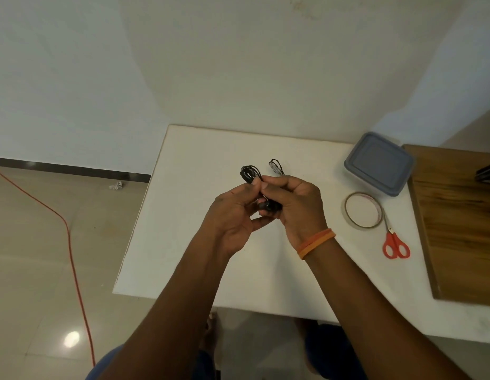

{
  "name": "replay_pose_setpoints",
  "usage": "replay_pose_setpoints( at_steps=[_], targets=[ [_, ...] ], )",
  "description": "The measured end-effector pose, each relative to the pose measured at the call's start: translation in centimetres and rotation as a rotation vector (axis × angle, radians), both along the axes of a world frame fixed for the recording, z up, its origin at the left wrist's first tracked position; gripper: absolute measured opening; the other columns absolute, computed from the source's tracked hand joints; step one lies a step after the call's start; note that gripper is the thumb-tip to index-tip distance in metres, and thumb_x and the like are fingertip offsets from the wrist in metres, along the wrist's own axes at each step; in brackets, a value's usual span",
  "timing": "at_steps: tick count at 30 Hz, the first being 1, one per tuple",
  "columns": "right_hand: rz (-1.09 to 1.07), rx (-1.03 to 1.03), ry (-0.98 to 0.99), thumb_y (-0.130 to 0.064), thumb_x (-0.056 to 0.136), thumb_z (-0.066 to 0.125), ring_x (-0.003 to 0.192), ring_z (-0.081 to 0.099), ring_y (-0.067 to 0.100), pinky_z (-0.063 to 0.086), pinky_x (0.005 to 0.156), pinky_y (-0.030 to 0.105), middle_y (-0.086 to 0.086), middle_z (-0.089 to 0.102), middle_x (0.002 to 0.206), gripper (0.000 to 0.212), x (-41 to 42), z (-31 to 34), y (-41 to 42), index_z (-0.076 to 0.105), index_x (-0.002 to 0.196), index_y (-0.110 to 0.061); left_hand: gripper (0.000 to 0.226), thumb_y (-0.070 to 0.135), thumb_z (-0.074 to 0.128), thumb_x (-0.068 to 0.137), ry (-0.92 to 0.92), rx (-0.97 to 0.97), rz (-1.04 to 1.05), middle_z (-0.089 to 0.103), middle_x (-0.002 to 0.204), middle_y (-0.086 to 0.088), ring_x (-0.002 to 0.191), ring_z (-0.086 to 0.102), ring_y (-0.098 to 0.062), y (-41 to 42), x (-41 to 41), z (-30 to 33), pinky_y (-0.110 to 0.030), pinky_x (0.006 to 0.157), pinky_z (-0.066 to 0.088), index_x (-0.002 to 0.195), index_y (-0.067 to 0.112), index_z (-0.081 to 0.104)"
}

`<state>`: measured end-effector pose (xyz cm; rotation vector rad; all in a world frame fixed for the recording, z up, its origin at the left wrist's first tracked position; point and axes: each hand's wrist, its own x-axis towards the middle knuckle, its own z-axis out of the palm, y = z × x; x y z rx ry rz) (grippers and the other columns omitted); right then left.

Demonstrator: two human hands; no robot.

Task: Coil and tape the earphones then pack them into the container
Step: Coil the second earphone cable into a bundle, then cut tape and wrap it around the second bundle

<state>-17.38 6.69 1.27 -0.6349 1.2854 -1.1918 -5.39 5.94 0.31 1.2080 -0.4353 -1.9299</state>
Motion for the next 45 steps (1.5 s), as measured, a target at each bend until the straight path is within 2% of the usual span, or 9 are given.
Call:
replay_pose_setpoints(
  at_steps=[12,18,24,29,32,36,39,43,45],
  targets=[
    [0.001,-0.297,0.549,-0.005,0.085,0.071,0.071,0.07,0.017,0.058,0.066,0.025,0.01,0.072,0.079,0.007,0.7,-1.6,0.4,0.072,0.085,0.002,0.026,0.019,0.05,0.101,-0.164,-0.12,-0.017,0.073,0.101,-0.015,0.098,0.066,-0.028,-0.1,-0.1,-0.1,-0.042,0.082,0.059,0.106,0.004,0.071],
    [-0.047,-0.366,0.698,-0.003,0.09,0.064,0.064,0.064,0.003,0.051,0.061,0.014,-0.012,0.063,0.066,0.015,0.8,-2.1,1.2,0.073,0.079,-0.007,0.033,0.029,0.05,0.101,-0.238,-0.191,-0.055,0.072,0.095,-0.021,0.091,0.071,-0.024,0.3,-1.7,0.1,-0.044,0.086,0.058,0.101,0.002,0.07],
    [-0.076,-0.363,0.681,-0.003,0.088,0.067,0.087,0.067,-0.006,0.052,0.079,0.012,-0.009,0.072,0.09,0.013,-0.1,-2.2,1.9,0.077,0.094,-0.008,0.027,0.019,0.048,0.102,-0.147,-0.125,-0.021,0.074,0.095,-0.013,0.092,0.072,-0.023,0.2,-2.8,0.2,-0.04,0.083,0.057,0.095,0.007,0.071],
    [0.101,-0.27,0.659,-0.007,0.09,0.065,0.1,0.068,0.008,0.053,0.091,0.02,0.002,0.074,0.106,0.025,-2.6,-1.0,2.4,0.072,0.113,-0.012,0.034,0.02,0.043,0.104,-0.122,-0.164,-0.002,0.075,0.094,-0.007,0.091,0.07,-0.02,-0.3,-4.3,-0.1,-0.038,0.092,0.051,0.086,0.008,0.07],
    [-0.004,-0.17,0.426,-0.01,0.089,0.067,0.093,0.07,0.006,0.054,0.083,0.02,0.002,0.076,0.097,0.018,-5.3,0.7,2.8,0.075,0.105,-0.009,0.029,0.021,0.043,0.104,-0.086,-0.194,-0.079,0.073,0.093,-0.008,0.084,0.068,-0.021,-0.4,-6.1,-0.2,-0.031,0.082,0.054,0.093,0.007,0.066],
    [-0.01,0.115,0.383,-0.016,0.086,0.069,0.079,0.073,0.02,0.053,0.073,0.034,0.008,0.076,0.08,0.01,-11.6,1.3,2.9,0.076,0.088,-0.008,0.027,0.024,0.046,0.103,-0.325,-0.326,-0.217,0.075,0.092,-0.008,0.091,0.066,-0.019,0.5,-8.9,-1.0,-0.027,0.086,0.049,0.087,0.014,0.066],
    [-0.105,0.219,0.84,-0.012,0.078,0.07,0.072,0.071,0.026,0.059,0.069,0.037,0.007,0.074,0.072,0.007,-16.6,-1.2,3.5,0.074,0.073,-0.013,0.029,0.023,0.046,0.102,-0.679,-0.589,-0.446,0.074,0.086,0.006,0.08,0.066,-0.003,1.7,-10.5,-1.2,-0.013,0.074,0.048,0.088,0.016,0.071],
    [-0.112,0.318,1.074,0.001,0.082,0.065,0.081,0.069,0.027,0.059,0.073,0.034,0.011,0.074,0.09,0.017,-21.0,-3.7,3.9,0.076,0.087,-0.011,0.024,0.02,0.047,0.103,-0.908,-0.847,-0.797,0.063,0.072,0.018,0.067,0.063,0.002,2.3,-11.9,-2.4,-0.035,0.111,0.032,0.085,0.019,0.064],
    [-0.131,0.346,1.155,0.004,0.081,0.067,0.091,0.067,0.027,0.056,0.08,0.032,0.014,0.072,0.101,0.023,-22.1,-4.6,3.6,0.074,0.1,-0.007,0.019,0.015,0.049,0.101,-1.011,-1.001,-0.94,0.063,0.077,0.013,0.08,0.066,-0.007,2.2,-12.6,-3.0,-0.042,0.118,0.021,0.088,0.016,0.063]
  ],
)
